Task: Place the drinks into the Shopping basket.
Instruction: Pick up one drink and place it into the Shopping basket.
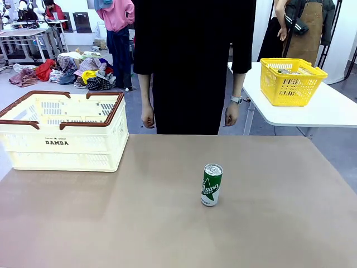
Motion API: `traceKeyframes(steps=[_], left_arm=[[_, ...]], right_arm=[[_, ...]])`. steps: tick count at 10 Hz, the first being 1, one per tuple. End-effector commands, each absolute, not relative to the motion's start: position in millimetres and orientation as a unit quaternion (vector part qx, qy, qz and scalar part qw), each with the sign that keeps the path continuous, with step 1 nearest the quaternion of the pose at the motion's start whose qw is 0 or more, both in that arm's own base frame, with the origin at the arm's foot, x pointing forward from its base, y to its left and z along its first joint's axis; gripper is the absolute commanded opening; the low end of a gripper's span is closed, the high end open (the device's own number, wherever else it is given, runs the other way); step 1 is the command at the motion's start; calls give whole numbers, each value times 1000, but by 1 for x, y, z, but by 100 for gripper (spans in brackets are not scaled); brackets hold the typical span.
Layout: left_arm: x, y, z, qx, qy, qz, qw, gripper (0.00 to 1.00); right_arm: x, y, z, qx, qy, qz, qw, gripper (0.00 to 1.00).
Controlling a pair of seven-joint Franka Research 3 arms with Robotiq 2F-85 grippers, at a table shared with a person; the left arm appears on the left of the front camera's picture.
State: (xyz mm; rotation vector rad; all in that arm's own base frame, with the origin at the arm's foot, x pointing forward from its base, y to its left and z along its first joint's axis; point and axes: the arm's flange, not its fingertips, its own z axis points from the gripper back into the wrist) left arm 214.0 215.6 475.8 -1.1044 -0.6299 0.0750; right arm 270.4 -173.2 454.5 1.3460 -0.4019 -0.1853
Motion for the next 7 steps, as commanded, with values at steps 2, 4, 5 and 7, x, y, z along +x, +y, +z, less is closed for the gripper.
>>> traceKeyframes(steps=[2, 4, 5, 7], left_arm=[[214, 216, 476, -520, -302, 27, 798, 100], [203, 217, 490, -555, -296, 70, 774, 100], [207, 189, 509, -522, -272, 96, 803, 100], [247, 112, 551, -450, -207, 28, 868, 100]], right_arm=[[272, -173, 458, 623, -192, -81, 754, 100], [272, -173, 458, 623, -192, -81, 754, 100], [272, -173, 458, 623, -192, -81, 754, 100], [272, -173, 458, 623, -192, -81, 754, 100]])
